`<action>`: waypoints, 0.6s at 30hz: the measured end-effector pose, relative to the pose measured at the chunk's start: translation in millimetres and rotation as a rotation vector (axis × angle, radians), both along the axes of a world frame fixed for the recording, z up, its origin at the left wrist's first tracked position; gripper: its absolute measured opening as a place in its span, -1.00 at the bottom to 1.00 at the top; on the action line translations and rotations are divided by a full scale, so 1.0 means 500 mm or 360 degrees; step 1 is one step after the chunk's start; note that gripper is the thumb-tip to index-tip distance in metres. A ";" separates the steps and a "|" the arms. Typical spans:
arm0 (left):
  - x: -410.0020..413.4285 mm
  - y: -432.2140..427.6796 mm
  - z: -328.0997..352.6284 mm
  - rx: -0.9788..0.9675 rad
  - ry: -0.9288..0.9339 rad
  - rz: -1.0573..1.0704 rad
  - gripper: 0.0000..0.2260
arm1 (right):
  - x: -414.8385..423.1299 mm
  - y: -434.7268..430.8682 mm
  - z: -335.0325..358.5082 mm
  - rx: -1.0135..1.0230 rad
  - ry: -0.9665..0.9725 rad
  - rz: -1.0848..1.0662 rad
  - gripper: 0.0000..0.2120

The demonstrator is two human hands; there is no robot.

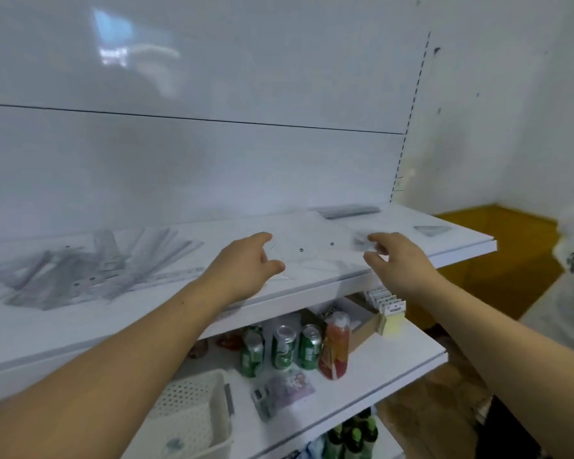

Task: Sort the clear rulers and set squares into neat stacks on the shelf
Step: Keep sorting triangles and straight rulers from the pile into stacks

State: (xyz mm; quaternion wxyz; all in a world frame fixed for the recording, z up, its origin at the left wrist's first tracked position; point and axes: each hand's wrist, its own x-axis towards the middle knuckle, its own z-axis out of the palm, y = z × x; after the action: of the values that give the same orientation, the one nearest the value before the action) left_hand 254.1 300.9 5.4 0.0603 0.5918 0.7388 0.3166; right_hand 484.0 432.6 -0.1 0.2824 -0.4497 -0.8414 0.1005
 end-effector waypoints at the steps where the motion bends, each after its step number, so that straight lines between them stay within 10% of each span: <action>1: 0.036 0.027 -0.001 -0.0002 0.0005 -0.0023 -0.43 | 0.036 0.019 0.000 -0.0017 -0.0003 -0.0022 -0.56; 18: 0.266 0.365 -0.009 -0.0118 0.0217 0.0151 -0.44 | 0.303 0.325 -0.024 -0.0161 -0.0016 -0.0249 -0.57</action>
State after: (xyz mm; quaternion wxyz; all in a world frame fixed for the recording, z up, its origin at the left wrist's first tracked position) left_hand 387.0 483.2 1.0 0.0168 0.5737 0.7797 0.2504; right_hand 635.7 595.3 -12.0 0.2621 -0.5283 -0.7989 0.1183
